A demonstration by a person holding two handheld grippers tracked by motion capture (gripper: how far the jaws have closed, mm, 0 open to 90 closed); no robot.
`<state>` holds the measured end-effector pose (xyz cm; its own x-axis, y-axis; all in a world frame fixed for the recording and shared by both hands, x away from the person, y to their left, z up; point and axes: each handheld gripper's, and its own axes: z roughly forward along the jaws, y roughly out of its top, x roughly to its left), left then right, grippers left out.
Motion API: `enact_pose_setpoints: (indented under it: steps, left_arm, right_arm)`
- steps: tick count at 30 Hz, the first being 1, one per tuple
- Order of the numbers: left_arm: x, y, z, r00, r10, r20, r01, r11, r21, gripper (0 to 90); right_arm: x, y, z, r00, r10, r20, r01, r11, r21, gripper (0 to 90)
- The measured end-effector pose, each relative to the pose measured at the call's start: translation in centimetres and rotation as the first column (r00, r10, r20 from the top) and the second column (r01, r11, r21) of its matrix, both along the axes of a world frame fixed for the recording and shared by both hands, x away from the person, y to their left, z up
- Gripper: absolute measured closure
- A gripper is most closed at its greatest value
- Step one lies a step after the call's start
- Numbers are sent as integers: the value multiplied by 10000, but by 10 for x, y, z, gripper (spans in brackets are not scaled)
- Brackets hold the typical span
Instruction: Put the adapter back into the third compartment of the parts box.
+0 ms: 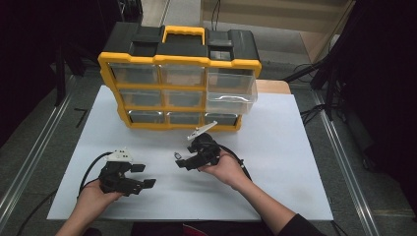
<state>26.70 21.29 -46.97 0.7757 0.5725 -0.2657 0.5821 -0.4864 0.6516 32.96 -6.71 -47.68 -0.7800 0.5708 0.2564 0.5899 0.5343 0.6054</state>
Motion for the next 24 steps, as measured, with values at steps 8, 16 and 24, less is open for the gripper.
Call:
enact_pose_setpoints:
  steps: [8, 16, 24]
  left_arm:
    - [0, 1, 0, 10000, 23, -12, -23, 10000, -31, 272]
    - [0, 1, 0, 10000, -16, -38, 16, 10000, 50, 272]
    - [0, 1, 0, 10000, -2, -26, 3, 10000, 51, 272]
  right_arm:
    - [11, 14, 0, 9999, -24, 163, 26, 9999, -127, 263]
    - [19, 24, -3, 9990, -187, 398, 212, 9979, -614, 311]
    - [19, 32, -15, 9996, -286, -22, 281, 9931, -1142, 458]
